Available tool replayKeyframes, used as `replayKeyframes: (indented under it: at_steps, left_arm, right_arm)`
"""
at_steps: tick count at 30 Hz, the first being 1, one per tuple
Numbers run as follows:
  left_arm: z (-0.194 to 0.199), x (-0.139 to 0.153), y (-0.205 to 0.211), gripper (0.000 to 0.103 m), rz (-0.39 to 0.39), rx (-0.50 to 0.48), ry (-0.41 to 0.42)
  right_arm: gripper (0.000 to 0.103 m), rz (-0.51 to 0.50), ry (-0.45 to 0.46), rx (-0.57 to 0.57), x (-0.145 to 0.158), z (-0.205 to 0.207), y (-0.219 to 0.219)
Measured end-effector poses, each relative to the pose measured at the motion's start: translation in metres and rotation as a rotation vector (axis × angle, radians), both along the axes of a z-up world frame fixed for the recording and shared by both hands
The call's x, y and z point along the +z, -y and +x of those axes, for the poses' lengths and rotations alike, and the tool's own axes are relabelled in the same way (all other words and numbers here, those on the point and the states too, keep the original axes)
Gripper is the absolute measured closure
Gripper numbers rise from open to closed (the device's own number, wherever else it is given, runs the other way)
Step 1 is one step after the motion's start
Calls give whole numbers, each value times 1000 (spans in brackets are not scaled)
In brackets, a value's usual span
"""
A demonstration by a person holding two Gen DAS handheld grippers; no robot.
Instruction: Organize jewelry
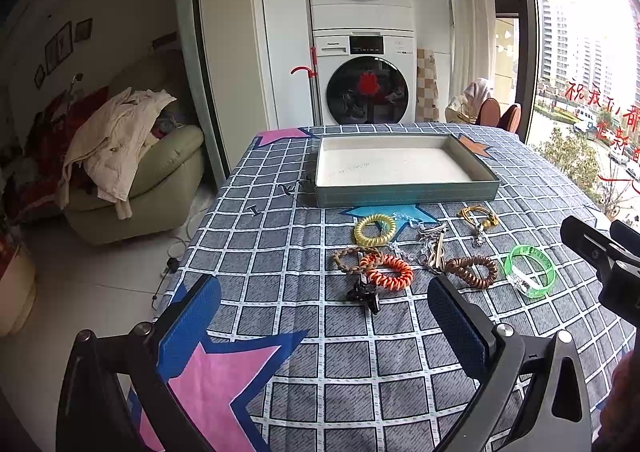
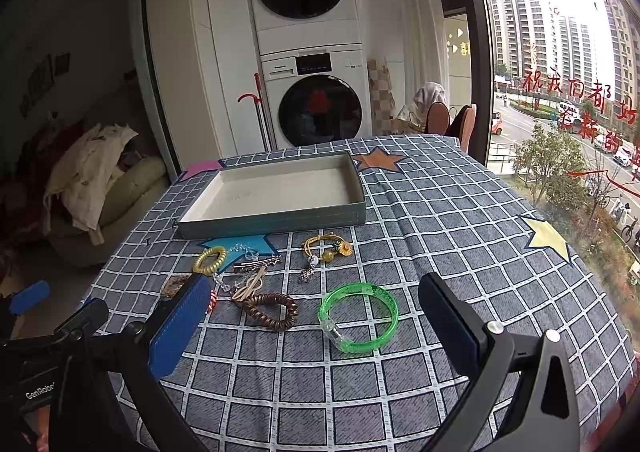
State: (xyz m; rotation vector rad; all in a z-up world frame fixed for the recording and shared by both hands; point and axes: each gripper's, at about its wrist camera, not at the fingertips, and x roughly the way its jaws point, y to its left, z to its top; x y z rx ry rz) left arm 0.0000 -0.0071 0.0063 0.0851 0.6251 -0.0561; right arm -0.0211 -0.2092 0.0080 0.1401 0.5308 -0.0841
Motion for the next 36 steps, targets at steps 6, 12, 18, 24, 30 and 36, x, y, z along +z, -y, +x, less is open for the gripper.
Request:
replayKeyframes:
  at_steps: [6,12,18,24,30,36]
  left_arm:
    - [0,0,0,0,-2,1,-1]
    - [2,0,0,0,-4,5,-9]
    - [3,-2,-2,0,-7,8,-15]
    - [4,-4,-2,0,-8,9,-22]
    - [5,-5,-3,0,-11,11,-27]
    - [7,-7,-4,0,-15,12,-36]
  right_arm:
    - [0,1,0,0,1,0,1]
    - [0,6,-3,-1,0,-1,1]
    - [0,5,-7,-2,-1,-1,2]
    - [0,3,-11,-1,-1,-1,3]
    - [0,6,-13,-5,-2,-1,4]
    - [0,6,-14,-5,-3,0,5]
